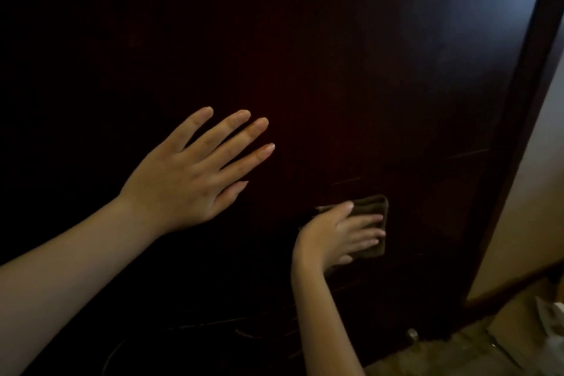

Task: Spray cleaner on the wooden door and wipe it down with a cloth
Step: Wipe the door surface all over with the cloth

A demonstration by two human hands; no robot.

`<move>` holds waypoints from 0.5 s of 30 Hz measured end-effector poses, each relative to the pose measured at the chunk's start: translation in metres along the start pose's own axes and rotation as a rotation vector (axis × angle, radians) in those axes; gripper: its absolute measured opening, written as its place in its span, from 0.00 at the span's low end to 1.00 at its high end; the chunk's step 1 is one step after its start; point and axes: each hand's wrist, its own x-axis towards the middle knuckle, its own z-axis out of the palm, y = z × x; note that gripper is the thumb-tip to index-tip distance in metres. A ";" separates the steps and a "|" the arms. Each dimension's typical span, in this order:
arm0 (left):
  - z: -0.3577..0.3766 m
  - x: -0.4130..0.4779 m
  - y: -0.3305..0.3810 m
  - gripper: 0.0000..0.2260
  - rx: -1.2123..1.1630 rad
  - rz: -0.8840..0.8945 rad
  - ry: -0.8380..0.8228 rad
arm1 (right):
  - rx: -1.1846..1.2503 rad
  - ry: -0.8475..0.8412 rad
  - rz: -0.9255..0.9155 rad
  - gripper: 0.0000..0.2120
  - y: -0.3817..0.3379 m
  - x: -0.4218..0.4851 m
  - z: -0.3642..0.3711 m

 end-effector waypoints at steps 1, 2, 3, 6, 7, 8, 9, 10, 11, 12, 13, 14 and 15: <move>0.000 0.000 0.000 0.26 -0.001 0.000 -0.001 | -0.005 -0.030 -0.046 0.29 -0.006 -0.007 0.005; 0.000 0.000 0.000 0.25 -0.003 0.000 -0.002 | -0.008 -0.060 -0.098 0.29 -0.011 -0.013 0.008; 0.000 0.000 0.000 0.25 -0.008 -0.001 -0.004 | -0.004 -0.086 -0.141 0.29 -0.014 -0.016 0.010; 0.001 -0.002 0.005 0.25 -0.026 -0.036 0.001 | -0.014 -0.079 -0.242 0.27 -0.010 -0.014 0.006; 0.002 -0.003 0.009 0.25 -0.033 -0.062 0.008 | -0.035 -0.060 -0.279 0.26 -0.004 -0.011 0.003; 0.003 -0.006 0.014 0.25 -0.044 -0.094 0.013 | -0.056 -0.046 -0.310 0.26 0.004 -0.008 0.000; 0.005 -0.009 0.020 0.25 -0.054 -0.128 0.019 | -0.072 -0.036 -0.327 0.26 0.011 -0.004 -0.002; 0.006 -0.011 0.026 0.25 -0.064 -0.163 0.025 | -0.086 -0.024 -0.335 0.26 0.018 0.002 -0.003; 0.007 -0.013 0.030 0.25 -0.067 -0.192 0.029 | -0.097 -0.006 -0.339 0.26 0.024 0.007 -0.004; 0.008 -0.015 0.034 0.25 -0.065 -0.214 0.037 | -0.107 0.014 -0.342 0.27 0.030 0.013 -0.006; 0.009 -0.015 0.036 0.25 -0.057 -0.231 0.047 | -0.113 0.032 -0.342 0.27 0.035 0.018 -0.007; 0.010 -0.016 0.037 0.24 -0.051 -0.245 0.055 | -0.115 0.043 -0.333 0.27 0.039 0.021 -0.009; 0.010 -0.016 0.038 0.24 -0.051 -0.258 0.060 | -0.113 0.048 -0.313 0.26 0.043 0.023 -0.010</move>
